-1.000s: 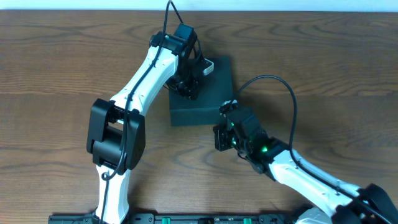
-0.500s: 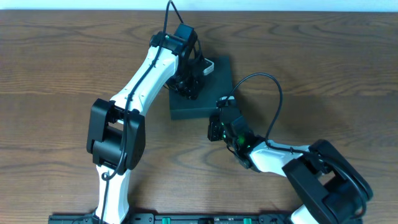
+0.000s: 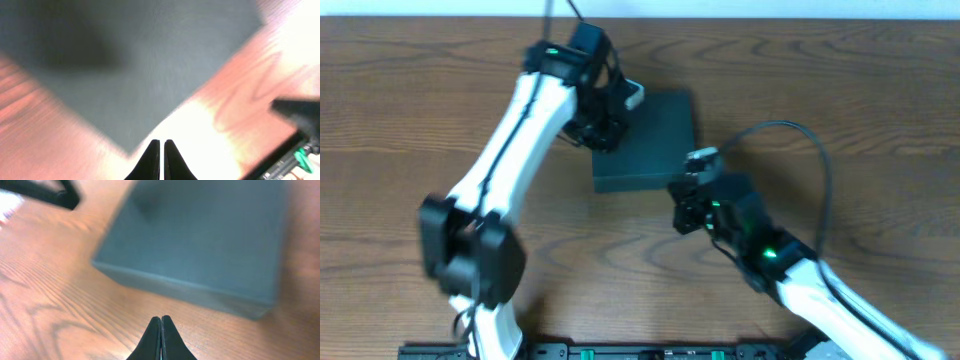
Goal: Pack container
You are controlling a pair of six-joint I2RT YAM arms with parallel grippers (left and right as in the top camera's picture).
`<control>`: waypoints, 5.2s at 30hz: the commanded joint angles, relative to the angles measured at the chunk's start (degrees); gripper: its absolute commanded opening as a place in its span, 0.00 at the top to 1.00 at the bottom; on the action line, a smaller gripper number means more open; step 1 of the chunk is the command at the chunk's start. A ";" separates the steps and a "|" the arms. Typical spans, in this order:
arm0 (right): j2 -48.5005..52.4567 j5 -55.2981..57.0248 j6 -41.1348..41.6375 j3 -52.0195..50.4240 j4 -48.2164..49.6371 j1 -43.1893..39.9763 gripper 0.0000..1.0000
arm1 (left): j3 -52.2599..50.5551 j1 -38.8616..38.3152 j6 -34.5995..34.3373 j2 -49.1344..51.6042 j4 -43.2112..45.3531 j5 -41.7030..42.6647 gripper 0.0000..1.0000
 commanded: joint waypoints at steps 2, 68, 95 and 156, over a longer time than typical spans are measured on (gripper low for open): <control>-11.47 -0.96 -2.67 0.63 -6.51 -4.28 0.99 | -0.76 2.03 -0.59 -9.60 -2.49 2.80 0.94; -28.35 -8.63 -3.48 0.63 -36.98 -8.04 0.01 | -92.98 22.93 -34.10 -97.81 47.01 -14.12 0.05; -28.35 -8.63 -3.48 0.63 -36.98 -8.04 0.01 | -98.47 22.97 -34.03 -109.24 47.23 -13.99 0.05; -65.48 3.87 -15.50 -24.68 -31.17 -7.19 0.01 | -98.47 22.97 -34.03 -109.24 47.23 -13.99 0.05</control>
